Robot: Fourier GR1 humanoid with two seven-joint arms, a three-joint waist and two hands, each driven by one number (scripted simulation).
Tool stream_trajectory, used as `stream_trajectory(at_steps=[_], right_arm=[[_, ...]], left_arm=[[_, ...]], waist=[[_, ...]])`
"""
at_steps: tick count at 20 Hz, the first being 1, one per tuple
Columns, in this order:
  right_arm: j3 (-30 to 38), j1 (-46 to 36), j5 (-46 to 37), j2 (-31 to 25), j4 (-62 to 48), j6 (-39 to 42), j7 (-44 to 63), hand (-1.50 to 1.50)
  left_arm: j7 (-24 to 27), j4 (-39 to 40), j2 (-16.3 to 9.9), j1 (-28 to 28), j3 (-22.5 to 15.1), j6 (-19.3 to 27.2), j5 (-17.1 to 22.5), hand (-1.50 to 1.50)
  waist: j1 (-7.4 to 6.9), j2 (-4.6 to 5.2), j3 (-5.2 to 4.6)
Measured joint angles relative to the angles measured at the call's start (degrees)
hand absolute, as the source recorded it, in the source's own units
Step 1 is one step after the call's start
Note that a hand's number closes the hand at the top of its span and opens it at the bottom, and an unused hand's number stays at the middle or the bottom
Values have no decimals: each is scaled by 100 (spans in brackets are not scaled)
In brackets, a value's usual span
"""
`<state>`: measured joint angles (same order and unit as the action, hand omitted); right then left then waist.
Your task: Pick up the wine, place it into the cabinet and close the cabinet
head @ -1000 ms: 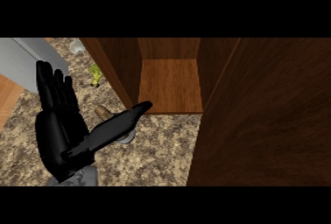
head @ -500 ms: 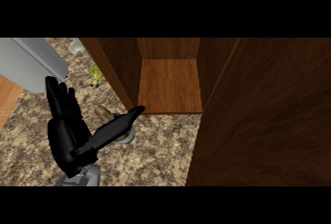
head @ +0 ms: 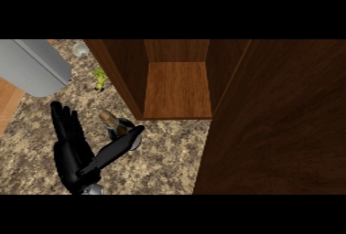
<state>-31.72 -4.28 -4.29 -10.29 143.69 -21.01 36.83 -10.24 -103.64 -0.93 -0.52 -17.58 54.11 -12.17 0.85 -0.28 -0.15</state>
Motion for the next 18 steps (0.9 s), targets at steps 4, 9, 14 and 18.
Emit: stream_trajectory(at_steps=[4, 9, 14, 18], right_arm=[[-28, -4, -22, -128, 8, -80, -21, -150], [-153, -21, -50, -242, 18, -219, -4, -150], [-177, -36, -66, -360, 19, -326, -28, -150], [-201, -3, -74, -456, 18, -390, -108, -150]], left_arm=[[596, 177, 51, -304, -21, -51, 451, -150], [1433, 613, 80, -530, 61, -206, 1141, -150], [2221, 1234, 88, -486, 294, -451, 1892, -150], [2761, 1772, 90, -372, 530, -657, 2387, -150]], waist=[[-5, -1, 2], [7, -5, 0], [10, 1, 0], [11, 4, 2]])
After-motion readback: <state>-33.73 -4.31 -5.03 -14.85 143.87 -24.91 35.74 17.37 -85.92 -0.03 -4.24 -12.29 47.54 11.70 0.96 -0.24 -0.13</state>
